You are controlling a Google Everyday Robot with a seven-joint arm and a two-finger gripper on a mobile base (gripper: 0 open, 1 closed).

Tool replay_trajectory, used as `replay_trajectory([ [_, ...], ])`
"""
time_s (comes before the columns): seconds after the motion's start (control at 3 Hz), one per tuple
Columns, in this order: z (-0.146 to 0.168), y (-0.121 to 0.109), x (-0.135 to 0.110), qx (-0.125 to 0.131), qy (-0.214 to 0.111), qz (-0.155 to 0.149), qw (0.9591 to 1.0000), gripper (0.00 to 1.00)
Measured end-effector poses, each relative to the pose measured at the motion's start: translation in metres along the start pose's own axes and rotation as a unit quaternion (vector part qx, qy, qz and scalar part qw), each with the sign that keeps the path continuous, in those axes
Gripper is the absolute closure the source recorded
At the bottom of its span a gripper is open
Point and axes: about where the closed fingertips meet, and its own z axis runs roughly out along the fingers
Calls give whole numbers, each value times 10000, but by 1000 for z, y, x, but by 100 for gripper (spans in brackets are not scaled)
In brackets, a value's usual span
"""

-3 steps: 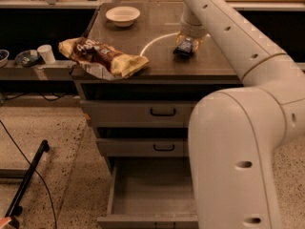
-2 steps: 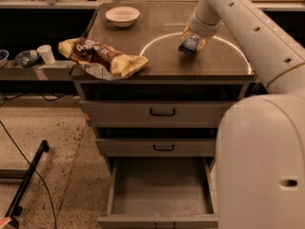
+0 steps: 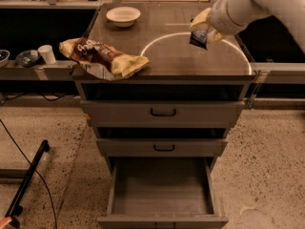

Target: Place rxbar blueberry into bottom drawer

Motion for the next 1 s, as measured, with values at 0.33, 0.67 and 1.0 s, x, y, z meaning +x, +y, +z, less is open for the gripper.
replay_trajectory([
  [0.33, -17, 20, 0, 157, 199, -53, 9997, 100],
  [0.67, -17, 21, 1, 150, 204, -37, 9997, 100],
  [1.0, -15, 14, -7, 305, 137, -383, 9987, 100],
])
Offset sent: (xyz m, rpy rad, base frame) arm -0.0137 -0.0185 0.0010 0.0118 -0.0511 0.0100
